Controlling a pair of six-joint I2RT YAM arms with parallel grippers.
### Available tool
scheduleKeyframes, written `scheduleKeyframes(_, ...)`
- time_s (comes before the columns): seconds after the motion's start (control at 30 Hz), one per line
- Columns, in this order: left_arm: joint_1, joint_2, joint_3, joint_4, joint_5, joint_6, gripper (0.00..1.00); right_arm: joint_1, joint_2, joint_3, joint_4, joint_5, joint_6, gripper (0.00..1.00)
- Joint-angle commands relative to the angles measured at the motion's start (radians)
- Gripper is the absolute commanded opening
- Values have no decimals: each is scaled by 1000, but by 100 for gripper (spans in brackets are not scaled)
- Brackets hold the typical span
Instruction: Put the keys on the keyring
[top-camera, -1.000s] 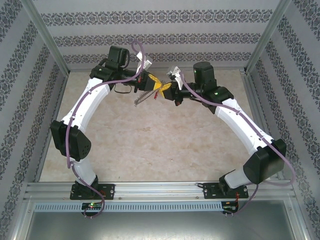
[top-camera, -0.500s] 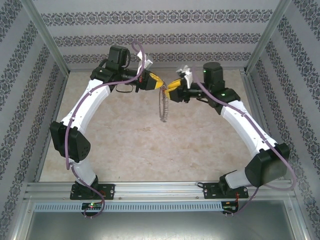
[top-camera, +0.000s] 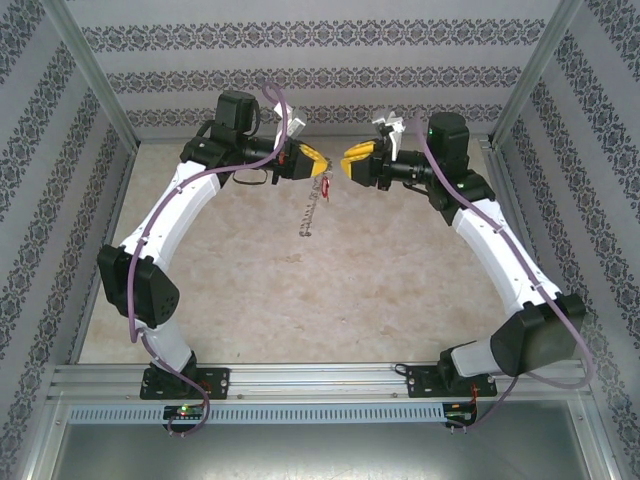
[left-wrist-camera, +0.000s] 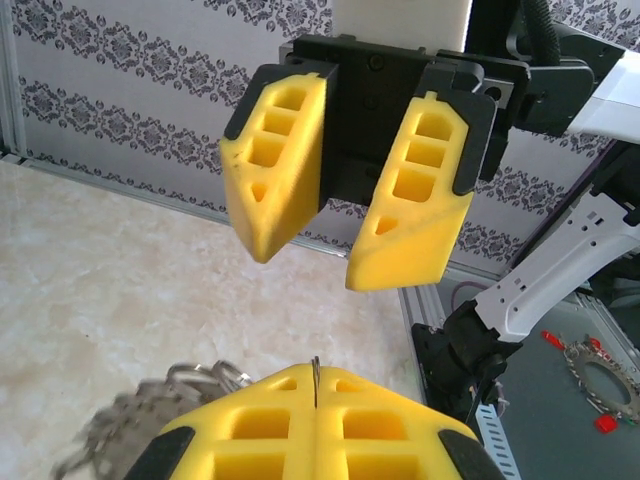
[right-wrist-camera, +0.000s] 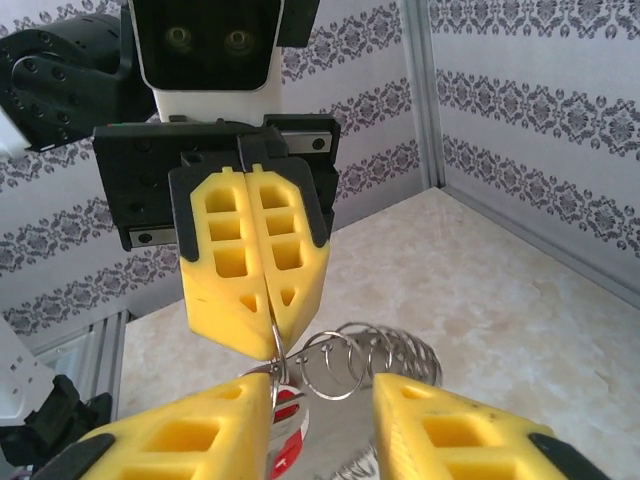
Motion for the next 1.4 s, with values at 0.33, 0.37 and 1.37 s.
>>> scheduleKeyframes(0.33,-4,-46,-17,118,20,-60,0,76,33,-49,82,-61,38,22)
scheduleKeyframes(0.37,-3,-47,-17,121,19,-62,0,82,36,-51,80,-63,38,22)
scheduleKeyframes(1.37,-4,-56,-32,148,-6,-81,0,86,13,-65,34,9,7,1)
